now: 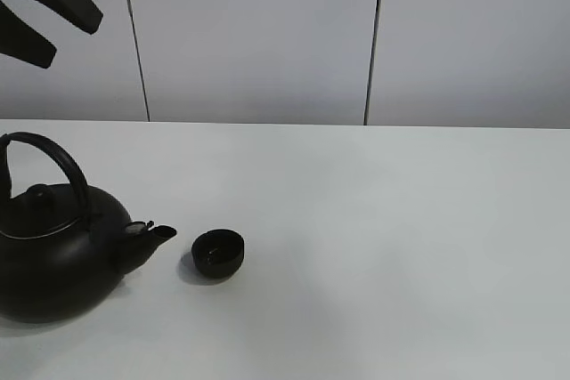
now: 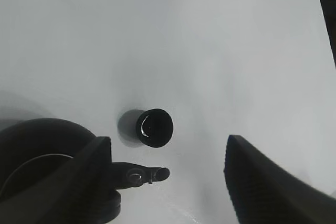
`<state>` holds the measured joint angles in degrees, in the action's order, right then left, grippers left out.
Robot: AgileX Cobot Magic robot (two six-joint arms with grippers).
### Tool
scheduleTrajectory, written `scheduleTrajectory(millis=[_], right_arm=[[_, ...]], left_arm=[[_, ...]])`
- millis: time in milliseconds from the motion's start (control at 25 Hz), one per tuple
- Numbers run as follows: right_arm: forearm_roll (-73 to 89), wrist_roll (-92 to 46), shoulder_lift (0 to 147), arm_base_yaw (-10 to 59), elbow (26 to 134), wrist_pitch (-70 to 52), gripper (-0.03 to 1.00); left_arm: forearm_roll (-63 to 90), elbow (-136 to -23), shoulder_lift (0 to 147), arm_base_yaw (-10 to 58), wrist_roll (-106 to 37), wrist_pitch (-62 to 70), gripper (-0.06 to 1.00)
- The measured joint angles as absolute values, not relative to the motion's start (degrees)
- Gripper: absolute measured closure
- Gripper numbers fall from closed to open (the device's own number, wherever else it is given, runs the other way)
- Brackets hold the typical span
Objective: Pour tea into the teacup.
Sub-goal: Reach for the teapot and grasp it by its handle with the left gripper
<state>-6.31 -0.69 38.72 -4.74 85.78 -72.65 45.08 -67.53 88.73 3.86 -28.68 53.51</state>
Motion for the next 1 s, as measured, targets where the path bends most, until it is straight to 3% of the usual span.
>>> scheduleTrajectory(millis=[440, 680, 1000], right_arm=[[-1.1, -3.0, 1.1, -4.7, 51.5, -72.7, 0.48], [-3.2, -2.6, -1.3, -4.7, 36.9, -71.4, 0.48], [-2.2, -1.4, -1.3, -4.7, 28.6, -65.7, 0.48]], left_arm=[[45.1, -67.5, 88.7, 3.9, -28.7, 53.5, 0.49], [45.1, -67.5, 88.7, 3.9, -28.7, 53.5, 0.49], [45.1, -67.5, 88.7, 3.9, -28.7, 53.5, 0.49]])
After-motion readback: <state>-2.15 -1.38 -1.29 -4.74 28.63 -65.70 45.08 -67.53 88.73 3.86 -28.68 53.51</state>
